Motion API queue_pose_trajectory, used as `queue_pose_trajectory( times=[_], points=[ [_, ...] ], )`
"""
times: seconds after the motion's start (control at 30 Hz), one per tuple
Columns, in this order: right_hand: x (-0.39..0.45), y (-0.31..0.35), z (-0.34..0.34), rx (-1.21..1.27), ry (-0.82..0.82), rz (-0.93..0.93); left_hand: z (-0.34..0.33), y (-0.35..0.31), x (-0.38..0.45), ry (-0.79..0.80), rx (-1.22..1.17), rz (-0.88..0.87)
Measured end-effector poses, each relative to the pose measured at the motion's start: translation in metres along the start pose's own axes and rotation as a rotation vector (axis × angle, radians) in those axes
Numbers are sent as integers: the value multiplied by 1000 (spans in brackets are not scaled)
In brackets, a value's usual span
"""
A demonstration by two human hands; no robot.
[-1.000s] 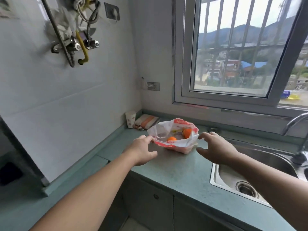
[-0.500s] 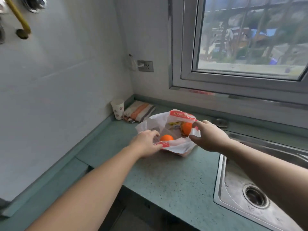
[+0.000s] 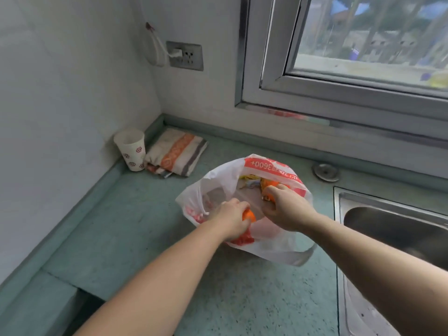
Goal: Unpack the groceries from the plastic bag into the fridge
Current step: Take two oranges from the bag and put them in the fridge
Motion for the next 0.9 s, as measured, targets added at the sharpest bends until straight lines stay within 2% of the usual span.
queue_pose_trajectory(
  times=[0.1, 0.2, 0.27, 0.37, 0.47, 0.57, 0.67, 0.77, 0.9],
  points=[
    [16, -3, -12, -37, 31, -13, -9, 5, 13, 49, -39, -18],
    [29, -9, -15, -189, -9, -4, -18, 3, 21, 107, -75, -47],
    [35, -18, -21, -258, 21, -45, -25, 3, 24, 128, -90, -54],
    [40, -37, -33, -225, 124, -158, -30, 7, 27, 126, -135, -64],
    [42, -47, -40, -232, 168, -172, -27, 12, 27, 79, -125, -96],
    [35, -40, -39, -294, 124, -104, -27, 15, 26, 77, -110, -101],
    [21, -15, -37, -357, 17, 81, -30, 12, 27, 89, -82, -105],
    [4, -9, -48, -255, 103, 127, -34, 5, 30, 115, -62, -116],
    [-12, -3, -49, -256, 144, 176, -36, -3, 30, 124, -11, -127]
  ],
)
Point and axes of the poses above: each hand's wrist, its own x-axis towards the middle knuckle, its own z-axis out of the back of the hand, y = z × x, the point moved 10 cm from there along x, towards the middle knuckle, and after that the axes turned 8 degrees about -x, right-handed, at the moved point
